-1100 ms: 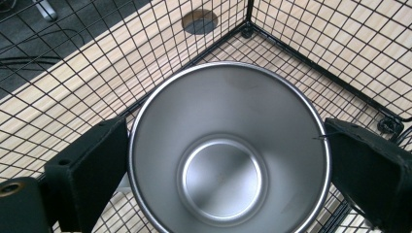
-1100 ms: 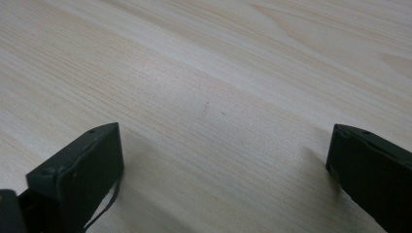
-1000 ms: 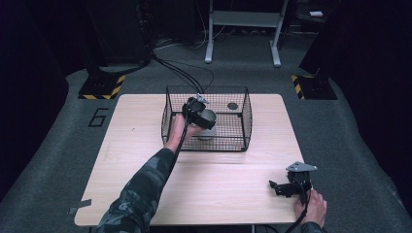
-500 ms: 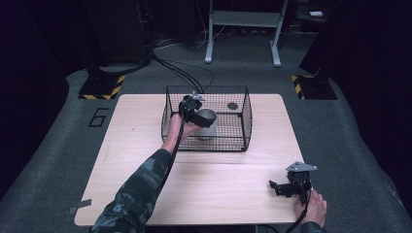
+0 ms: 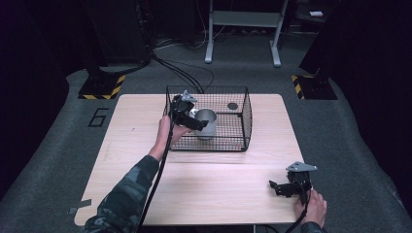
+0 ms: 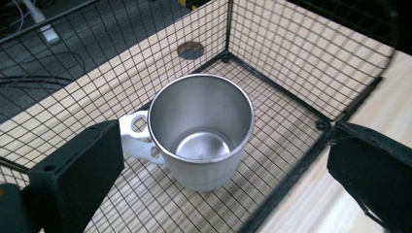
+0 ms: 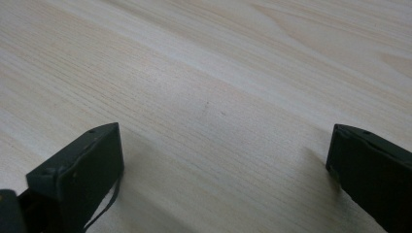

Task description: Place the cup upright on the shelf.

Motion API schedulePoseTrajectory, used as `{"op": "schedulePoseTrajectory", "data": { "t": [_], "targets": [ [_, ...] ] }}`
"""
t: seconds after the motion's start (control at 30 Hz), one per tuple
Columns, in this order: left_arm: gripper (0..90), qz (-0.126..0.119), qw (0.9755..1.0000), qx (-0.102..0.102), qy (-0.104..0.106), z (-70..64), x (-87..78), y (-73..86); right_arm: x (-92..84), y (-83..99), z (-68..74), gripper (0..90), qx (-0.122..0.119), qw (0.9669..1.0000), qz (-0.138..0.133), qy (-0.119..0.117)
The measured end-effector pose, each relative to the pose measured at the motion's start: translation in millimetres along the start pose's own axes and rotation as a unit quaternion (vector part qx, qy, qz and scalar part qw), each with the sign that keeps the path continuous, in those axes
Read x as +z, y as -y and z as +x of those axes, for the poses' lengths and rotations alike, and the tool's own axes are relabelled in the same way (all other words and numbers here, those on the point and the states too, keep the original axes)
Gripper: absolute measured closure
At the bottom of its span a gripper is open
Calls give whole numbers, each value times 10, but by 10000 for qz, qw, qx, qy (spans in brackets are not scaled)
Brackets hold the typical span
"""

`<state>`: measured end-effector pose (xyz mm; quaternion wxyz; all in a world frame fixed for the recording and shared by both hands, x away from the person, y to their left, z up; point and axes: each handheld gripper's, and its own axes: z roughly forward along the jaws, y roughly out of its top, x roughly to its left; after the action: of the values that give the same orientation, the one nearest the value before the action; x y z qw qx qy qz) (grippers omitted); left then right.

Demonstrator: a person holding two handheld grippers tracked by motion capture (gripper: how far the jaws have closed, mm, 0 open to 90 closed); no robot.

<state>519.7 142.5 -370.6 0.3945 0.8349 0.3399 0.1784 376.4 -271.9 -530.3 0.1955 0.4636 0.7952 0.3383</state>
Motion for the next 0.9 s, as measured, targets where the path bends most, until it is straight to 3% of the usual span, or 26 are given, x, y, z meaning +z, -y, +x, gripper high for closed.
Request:
{"op": "schedulePoseTrajectory", "data": {
  "t": [0.4,0.67,0.9],
  "targets": [
    [1,-106,9991,395,-84,-185,-575,288,1,-1,-4,0,-28,10000,-7,0],
    [1,-141,9989,383,-214,-264,-862,699,1,-1,-3,0,-30,10000,-7,0],
    [1,-106,9992,125,-372,-215,-1047,1123,0,-1,-2,0,-27,10000,-6,1]
  ]
}}
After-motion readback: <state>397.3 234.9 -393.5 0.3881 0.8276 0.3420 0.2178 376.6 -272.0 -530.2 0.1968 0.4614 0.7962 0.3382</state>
